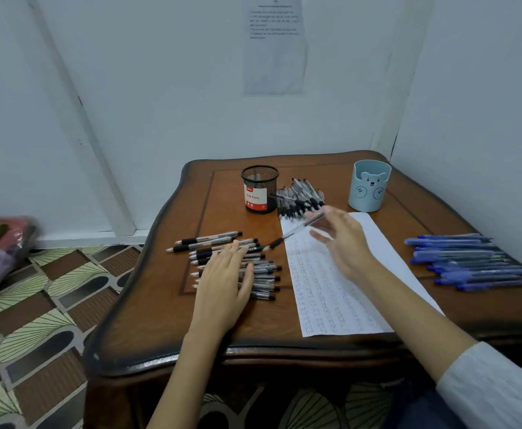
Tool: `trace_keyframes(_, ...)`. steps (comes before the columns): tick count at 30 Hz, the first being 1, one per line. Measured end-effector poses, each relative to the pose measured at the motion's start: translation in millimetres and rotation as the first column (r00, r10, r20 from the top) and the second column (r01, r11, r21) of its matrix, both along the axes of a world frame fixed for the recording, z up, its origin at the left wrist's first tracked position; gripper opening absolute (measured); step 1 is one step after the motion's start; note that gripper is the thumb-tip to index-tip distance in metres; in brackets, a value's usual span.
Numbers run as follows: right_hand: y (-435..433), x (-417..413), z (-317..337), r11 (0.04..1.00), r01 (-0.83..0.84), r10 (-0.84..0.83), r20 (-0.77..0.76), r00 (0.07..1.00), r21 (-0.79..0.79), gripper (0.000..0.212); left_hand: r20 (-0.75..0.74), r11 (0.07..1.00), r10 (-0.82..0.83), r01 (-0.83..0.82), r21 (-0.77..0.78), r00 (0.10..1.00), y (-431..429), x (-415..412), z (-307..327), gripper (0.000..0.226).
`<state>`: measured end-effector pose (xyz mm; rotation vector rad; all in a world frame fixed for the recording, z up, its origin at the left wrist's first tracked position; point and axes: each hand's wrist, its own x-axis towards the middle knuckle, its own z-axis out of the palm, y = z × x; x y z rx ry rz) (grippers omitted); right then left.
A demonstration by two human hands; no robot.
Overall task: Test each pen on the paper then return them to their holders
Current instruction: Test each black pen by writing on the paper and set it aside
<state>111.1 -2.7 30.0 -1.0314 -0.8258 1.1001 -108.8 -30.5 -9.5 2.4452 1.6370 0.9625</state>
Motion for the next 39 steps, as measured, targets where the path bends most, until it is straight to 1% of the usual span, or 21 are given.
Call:
trace_keyframes(2, 0.9, 12.8, 10.4, 0.997, 0.077, -0.081, -0.292, 0.953, -0.025, 0.013, -0.036, 1.0, -0.01, 0.011, 0.013, 0.999, -1.4, 2.4, 0.4, 0.044)
trace_keyframes(4, 0.9, 26.6, 16.5, 0.99, 0.11, -0.14, -0.468, 0.873, -0.091, 0.016, -0.041, 1.0, -0.018, 0.018, 0.001, 0.999, -4.0, 5.7, 1.7, 0.042)
trace_keyframes(7, -1.4, 44.0, 18.6, 0.994, 0.03, -0.08, -0.525, 0.847, -0.104, 0.026, -0.028, 0.998, -0.056, 0.056, -0.002, 0.998, -8.1, 16.5, 3.2, 0.04)
trace_keyframes(10, -8.4, 55.4, 17.5, 0.996, -0.002, -0.047, -0.529, 0.847, -0.092, 0.018, -0.042, 0.991, -0.136, 0.136, -0.003, 0.99, -11.8, 34.3, 5.5, 0.041)
trace_keyframes(12, -14.5, 61.7, 17.9, 0.996, -0.005, -0.044, -0.554, 0.831, -0.087, 0.024, -0.047, 0.983, -0.182, 0.181, -0.02, 0.982, -13.7, 47.6, 5.9, 0.041)
trace_keyframes(14, -20.9, 67.6, 18.1, 0.998, -0.024, -0.014, -0.588, 0.809, -0.057, 0.018, -0.044, 0.974, -0.224, 0.222, -0.039, 0.974, -15.9, 61.1, 6.0, 0.041)
trace_keyframes(16, -28.4, 75.6, 17.6, 0.997, -0.022, -0.02, -0.54, 0.841, -0.071, 0.02, -0.059, 0.962, -0.268, 0.264, -0.07, 0.962, -18.2, 74.5, 5.3, 0.041)
trace_keyframes(18, -36.0, 82.4, 18.3, 0.988, -0.027, -0.04, -0.412, 0.91, -0.155, 0.018, -0.086, 0.951, -0.304, 0.296, -0.094, 0.949, -19.6, 86.8, 3.8, 0.042)
trace_keyframes(19, -40.1, 85.3, 17.3, 0.978, -0.068, -0.016, -0.395, 0.918, -0.198, 0.02, -0.104, 0.946, -0.319, 0.308, -0.103, 0.942, -19.7, 92.0, 3.3, 0.043)
trace_keyframes(20, -45.3, 86.6, 16.3, 0.966, -0.121, 0.015, -0.421, 0.907, -0.227, 0.024, -0.122, 0.941, -0.331, 0.318, -0.112, 0.936, -19.1, 96.8, 3.0, 0.043)
trace_keyframes(22, -52.4, 91.5, 9.3, 0.932, -0.224, 0.091, -0.414, 0.906, -0.284, 0.043, -0.149, 0.937, -0.341, 0.324, -0.129, 0.928, -17.6, 104.2, 1.7, 0.044)
trace_keyframes(24, -57.0, 95.0, 2.4, 0.902, -0.233, 0.115, -0.317, 0.941, -0.363, 0.061, -0.159, 0.934, -0.346, 0.324, -0.153, 0.925, -16.9, 108.8, -0.3, 0.044)
trace_keyframes(25, -57.9, 96.5, -0.8, 0.9, -0.226, 0.108, -0.31, 0.944, -0.373, 0.066, -0.157, 0.93, -0.353, 0.327, -0.168, 0.923, -16.8, 110.1, -1.6, 0.044)
trace_keyframes(26, -58.3, 97.8, -3.8, 0.906, -0.211, 0.089, -0.323, 0.942, -0.367, 0.066, -0.15, 0.926, -0.357, 0.328, -0.185, 0.922, -17.1, 110.7, -3.2, 0.044)
trace_keyframes(27, -59.2, 97.4, -5.9, 0.916, -0.2, 0.078, -0.333, 0.94, -0.349, 0.059, -0.141, 0.923, -0.358, 0.328, -0.2, 0.923, -17.5, 111.0, -4.7, 0.045)
trace_keyframes(29, -61.0, 96.4, -11.2, 0.925, -0.194, 0.094, -0.298, 0.95, -0.326, 0.031, -0.118, 0.92, -0.357, 0.326, -0.217, 0.927, -18.0, 110.5, -7.0, 0.046)
trace_keyframes(30, -61.6, 95.5, -14.6, 0.929, -0.182, 0.104, -0.245, 0.964, -0.322, 0.024, -0.104, 0.919, -0.355, 0.326, -0.223, 0.929, -18.1, 110.1, -7.3, 0.046)
trace_keyframes(32, -62.0, 92.1, -20.7, 0.944, -0.118, 0.081, -0.131, 0.988, -0.307, 0.031, -0.081, 0.914, -0.355, 0.327, -0.238, 0.932, -18.3, 108.9, -7.4, 0.046)
trace_keyframes(35, -63.9, 85.0, -22.2, 0.972, -0.052, 0.023, -0.126, 0.992, -0.228, 0.026, -0.064, 0.909, -0.357, 0.331, -0.252, 0.932, -18.8, 108.4, -8.2, 0.047)
trace_keyframes(36, -65.4, 81.9, -21.9, 0.978, -0.032, 0.013, -0.09, 0.996, -0.207, 0.025, -0.061, 0.908, -0.358, 0.332, -0.254, 0.932, -19.1, 108.5, -8.3, 0.047)
trace_keyframes(39, -67.6, 74.4, -27.8, 0.986, 0.064, -0.03, 0.209, 0.978, -0.157, 0.033, -0.052, 0.909, -0.353, 0.33, -0.254, 0.934, -19.4, 108.7, -9.0, 0.047)
